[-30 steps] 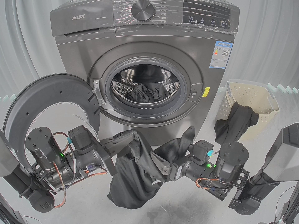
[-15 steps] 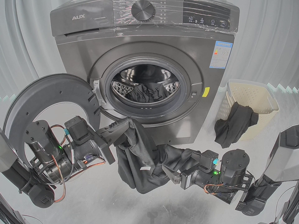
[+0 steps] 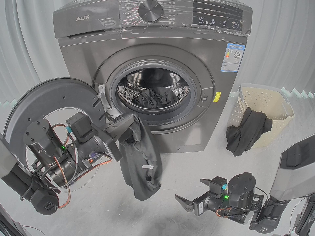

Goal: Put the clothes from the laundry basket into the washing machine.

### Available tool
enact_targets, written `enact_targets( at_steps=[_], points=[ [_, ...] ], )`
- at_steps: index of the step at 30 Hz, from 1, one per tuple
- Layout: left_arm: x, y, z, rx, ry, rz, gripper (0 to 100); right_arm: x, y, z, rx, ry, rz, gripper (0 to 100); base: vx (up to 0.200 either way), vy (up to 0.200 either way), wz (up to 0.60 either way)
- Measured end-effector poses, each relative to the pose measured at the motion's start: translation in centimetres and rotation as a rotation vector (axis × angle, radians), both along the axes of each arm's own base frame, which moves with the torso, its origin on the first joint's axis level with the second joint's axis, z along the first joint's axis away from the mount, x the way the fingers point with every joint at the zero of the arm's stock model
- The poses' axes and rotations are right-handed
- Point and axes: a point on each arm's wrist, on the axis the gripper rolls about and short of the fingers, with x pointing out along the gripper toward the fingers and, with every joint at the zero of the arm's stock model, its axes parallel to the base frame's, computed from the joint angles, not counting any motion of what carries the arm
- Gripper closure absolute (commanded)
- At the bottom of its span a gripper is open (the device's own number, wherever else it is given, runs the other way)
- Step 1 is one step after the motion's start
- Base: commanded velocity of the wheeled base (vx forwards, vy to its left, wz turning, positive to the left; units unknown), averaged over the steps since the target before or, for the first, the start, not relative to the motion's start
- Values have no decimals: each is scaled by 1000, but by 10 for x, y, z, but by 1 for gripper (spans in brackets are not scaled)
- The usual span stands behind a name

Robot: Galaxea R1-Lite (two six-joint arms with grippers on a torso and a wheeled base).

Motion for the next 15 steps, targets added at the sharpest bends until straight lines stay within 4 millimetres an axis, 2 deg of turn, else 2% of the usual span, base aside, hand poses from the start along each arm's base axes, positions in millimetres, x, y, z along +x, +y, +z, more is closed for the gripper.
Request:
enact_targets(
  at_steps=[15],
  points=[
    [6, -3, 11, -31, -41, 30, 100, 30, 31, -3, 67, -78, 37, 0, 0, 0, 0]
  ],
)
